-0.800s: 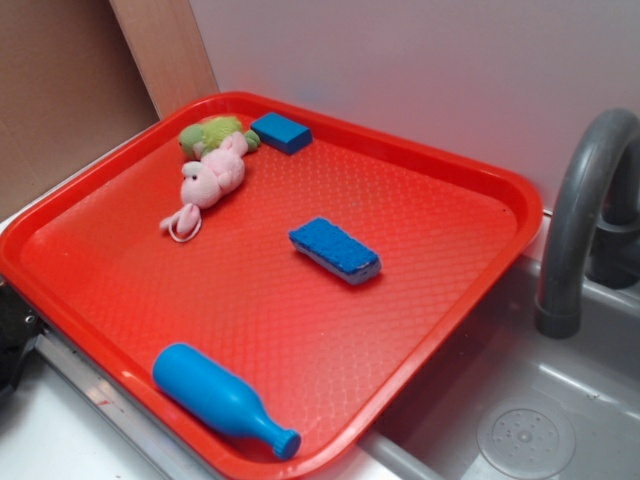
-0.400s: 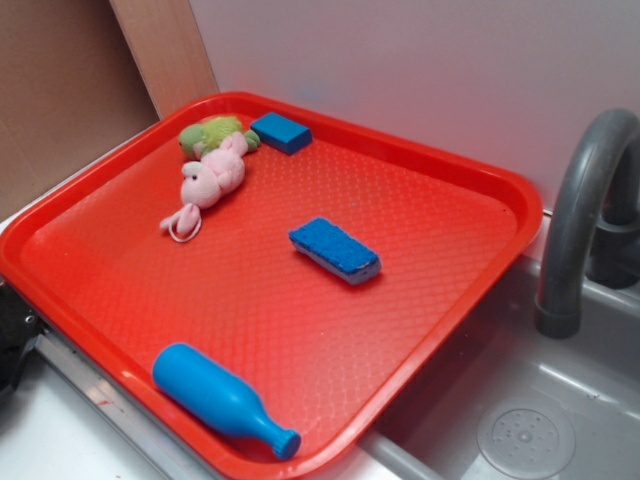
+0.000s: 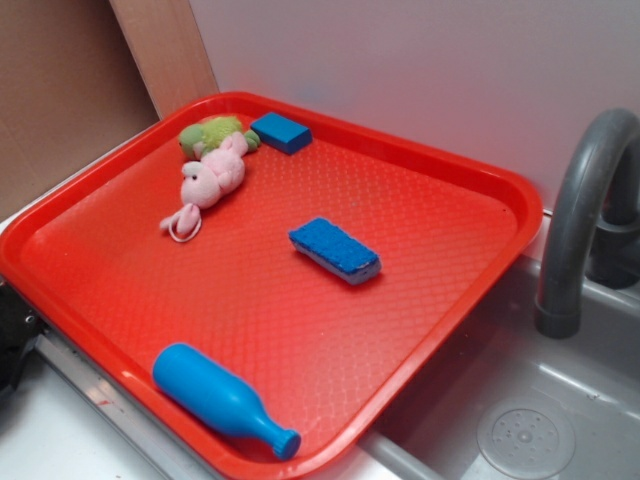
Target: Grab the blue bottle.
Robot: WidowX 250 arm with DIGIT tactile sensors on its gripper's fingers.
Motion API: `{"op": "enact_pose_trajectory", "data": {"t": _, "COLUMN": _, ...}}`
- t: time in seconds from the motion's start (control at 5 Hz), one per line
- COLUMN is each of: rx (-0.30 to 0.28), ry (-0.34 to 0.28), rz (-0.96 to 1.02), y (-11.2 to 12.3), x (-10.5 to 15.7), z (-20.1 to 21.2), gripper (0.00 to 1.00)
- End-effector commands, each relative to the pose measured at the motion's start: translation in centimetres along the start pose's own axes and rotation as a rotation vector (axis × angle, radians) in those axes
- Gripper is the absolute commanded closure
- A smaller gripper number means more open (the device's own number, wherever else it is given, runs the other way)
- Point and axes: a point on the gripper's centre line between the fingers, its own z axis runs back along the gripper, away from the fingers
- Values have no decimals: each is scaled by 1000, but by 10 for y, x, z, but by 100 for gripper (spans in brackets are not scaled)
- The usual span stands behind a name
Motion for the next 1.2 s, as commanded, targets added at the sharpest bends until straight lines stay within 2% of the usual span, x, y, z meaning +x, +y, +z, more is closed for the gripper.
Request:
{"op": "enact_pose_trajectory", "data": {"t": 0.0, "rx": -106, "ry": -57, "rz": -493, "y": -70, "x": 28, "z": -20, "gripper": 0}}
{"op": "enact_pose_trajectory", "data": {"t": 0.2, "rx": -223, "ry": -37, "rz": -725, "y": -103, "x": 9, "z": -31, "gripper": 0}}
{"op": "enact_pose_trajectory", "data": {"t": 0.4, "rx": -295, "ry": 35, "rz": -962, "y": -121, "x": -14, "z": -48, "gripper": 0}}
{"op": "enact_pose_trajectory", "data": {"t": 0.6, "rx": -281, "ry": 168, "rz": -1087, "y": -126, "x": -24, "z": -72, "gripper": 0}}
{"op": "enact_pose_trajectory", "data": {"t": 0.8, "rx": -305, "ry": 271, "rz": -1100, "y": -127, "x": -27, "z": -109, "gripper": 0}}
{"op": "enact_pose_trajectory", "data": {"t": 1.0, "rx": -323, "ry": 300, "rz": -1085, "y": -129, "x": -29, "z": -134, "gripper": 0}}
